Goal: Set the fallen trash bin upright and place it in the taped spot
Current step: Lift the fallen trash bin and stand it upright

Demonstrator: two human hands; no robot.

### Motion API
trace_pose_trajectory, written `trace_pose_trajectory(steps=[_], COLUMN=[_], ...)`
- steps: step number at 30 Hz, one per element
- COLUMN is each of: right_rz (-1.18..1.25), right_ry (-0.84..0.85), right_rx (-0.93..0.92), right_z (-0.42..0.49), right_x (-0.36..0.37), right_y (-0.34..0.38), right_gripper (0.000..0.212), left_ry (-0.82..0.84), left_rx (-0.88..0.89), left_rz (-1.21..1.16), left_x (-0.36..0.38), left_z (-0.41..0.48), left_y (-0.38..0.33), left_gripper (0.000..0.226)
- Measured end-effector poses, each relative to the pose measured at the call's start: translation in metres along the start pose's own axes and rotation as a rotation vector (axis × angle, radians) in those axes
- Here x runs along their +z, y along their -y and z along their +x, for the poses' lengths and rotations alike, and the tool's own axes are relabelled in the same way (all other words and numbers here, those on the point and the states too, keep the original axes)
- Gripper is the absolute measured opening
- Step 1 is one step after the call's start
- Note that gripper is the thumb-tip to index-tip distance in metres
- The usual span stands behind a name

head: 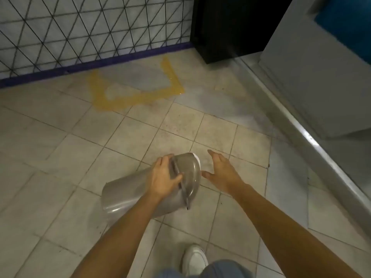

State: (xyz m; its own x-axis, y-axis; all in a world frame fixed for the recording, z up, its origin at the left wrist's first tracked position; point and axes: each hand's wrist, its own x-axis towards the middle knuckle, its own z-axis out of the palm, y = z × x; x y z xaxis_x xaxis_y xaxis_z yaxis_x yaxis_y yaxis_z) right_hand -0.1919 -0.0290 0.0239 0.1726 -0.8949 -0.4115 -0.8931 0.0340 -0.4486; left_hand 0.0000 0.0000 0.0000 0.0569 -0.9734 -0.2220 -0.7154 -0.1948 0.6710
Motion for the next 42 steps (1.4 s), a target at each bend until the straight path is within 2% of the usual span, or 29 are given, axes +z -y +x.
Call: trace_pose_trajectory(steps=[9, 15, 19, 22, 29, 36, 42], right_rz=[0.148, 0.215, 0.223, 0.237, 0.269, 0.388, 0.379], right_ry=[0.075, 0.073, 0.053, 0.037, 0.022, -0.063, -0.117], right_rx=[0.108, 0.144, 0.137, 0.126, 0.089, 0.041, 0.002], right_z=[0.053, 0.069, 0.072, 0.07, 0.064, 0.061, 0.065], right_x=[0.065, 0.082, 0.088, 0.09, 0.092, 0.075, 0.06], right_y=[-0.025, -0.026, -0.026, -0.025, -0.024, -0.012, 0.0], right_gripper=[0.077, 0.077, 0.062, 0.06, 0.067, 0.052, 0.056], left_ry=[0.013, -0.022, -0.033, -0.033, -0.035, -0.088, -0.149], left_rx=[-0.111, -0.241, -0.297, -0.329, -0.384, -0.382, -0.352], left_rz=[-0.138, -0.209, -0.3, -0.359, -0.456, -0.509, -0.584], left_x=[0.052, 0.065, 0.071, 0.072, 0.065, 0.028, -0.009], left_z=[0.023, 0.036, 0.039, 0.038, 0.042, 0.042, 0.041], left_y=[0.031, 0.034, 0.033, 0.034, 0.035, 0.03, 0.027], left_gripper=[0.078, 0.063, 0.045, 0.038, 0.039, 0.042, 0.03])
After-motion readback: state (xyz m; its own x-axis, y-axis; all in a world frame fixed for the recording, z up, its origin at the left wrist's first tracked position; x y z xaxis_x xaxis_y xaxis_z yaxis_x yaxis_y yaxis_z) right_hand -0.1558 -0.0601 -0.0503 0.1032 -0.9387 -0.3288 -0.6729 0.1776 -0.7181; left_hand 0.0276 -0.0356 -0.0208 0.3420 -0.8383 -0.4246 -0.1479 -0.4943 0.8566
